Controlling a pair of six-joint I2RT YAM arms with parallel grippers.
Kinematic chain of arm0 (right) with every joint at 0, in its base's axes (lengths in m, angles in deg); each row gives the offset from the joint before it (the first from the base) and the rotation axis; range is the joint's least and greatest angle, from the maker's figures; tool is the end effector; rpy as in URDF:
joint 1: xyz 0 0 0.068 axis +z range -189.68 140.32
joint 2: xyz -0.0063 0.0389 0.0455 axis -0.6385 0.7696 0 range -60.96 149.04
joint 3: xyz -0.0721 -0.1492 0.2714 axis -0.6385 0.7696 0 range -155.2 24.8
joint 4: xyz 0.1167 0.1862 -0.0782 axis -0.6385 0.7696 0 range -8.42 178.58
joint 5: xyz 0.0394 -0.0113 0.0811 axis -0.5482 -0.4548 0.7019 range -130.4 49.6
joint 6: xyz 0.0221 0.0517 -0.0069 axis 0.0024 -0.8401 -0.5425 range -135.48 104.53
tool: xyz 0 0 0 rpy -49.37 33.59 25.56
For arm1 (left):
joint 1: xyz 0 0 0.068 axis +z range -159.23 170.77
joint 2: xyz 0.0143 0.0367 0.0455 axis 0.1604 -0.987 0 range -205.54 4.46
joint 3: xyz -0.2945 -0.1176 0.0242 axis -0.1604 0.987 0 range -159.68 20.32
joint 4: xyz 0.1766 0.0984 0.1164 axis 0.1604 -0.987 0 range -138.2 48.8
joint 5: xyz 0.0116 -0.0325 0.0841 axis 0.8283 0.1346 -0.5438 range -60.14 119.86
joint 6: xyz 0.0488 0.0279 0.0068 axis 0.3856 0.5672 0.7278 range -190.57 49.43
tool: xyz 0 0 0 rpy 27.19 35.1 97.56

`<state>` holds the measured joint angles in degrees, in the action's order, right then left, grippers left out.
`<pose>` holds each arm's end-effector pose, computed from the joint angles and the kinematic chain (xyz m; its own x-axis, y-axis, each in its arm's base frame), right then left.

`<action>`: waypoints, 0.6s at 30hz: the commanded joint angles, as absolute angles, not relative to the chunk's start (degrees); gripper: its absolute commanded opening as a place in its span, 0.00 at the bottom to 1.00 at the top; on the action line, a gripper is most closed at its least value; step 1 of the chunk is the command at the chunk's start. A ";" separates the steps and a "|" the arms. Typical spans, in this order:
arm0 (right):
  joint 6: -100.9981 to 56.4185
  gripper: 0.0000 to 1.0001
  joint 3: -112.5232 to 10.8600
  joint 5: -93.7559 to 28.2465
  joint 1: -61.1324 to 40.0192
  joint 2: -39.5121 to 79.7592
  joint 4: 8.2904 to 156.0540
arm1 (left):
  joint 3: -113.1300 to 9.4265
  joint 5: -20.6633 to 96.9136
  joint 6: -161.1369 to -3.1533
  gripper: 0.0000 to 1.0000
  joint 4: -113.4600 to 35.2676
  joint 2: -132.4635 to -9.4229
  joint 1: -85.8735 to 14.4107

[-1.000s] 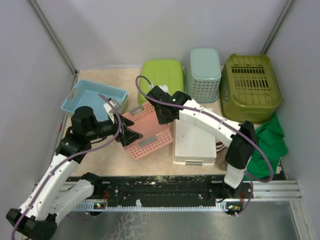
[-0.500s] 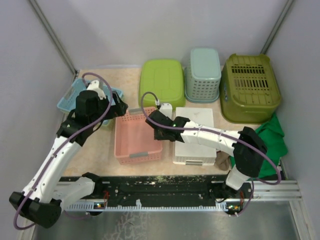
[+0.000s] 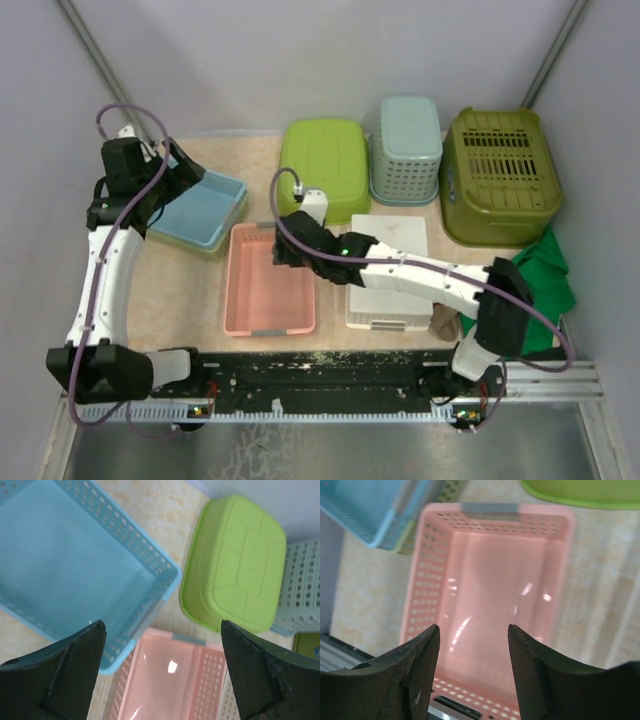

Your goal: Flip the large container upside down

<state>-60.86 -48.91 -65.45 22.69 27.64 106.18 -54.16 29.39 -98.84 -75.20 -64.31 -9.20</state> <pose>0.1632 0.2758 0.3568 -0.6705 0.1094 -0.7338 -0.2474 0.8995 0.3602 0.2153 0.0004 0.4302 -0.4137 -0.4739 -0.7774 -0.2313 0.8805 -0.4137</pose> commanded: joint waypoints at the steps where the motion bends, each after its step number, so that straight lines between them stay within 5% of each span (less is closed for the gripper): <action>1: -66.55 0.57 -58.93 -66.27 27.16 38.35 101.66 | -57.99 40.52 -98.98 1.00 -73.54 -71.69 -0.22; 18: -72.70 0.60 -107.05 -67.18 29.57 79.20 128.58 | -65.96 40.30 -100.50 1.00 -74.28 -68.53 1.19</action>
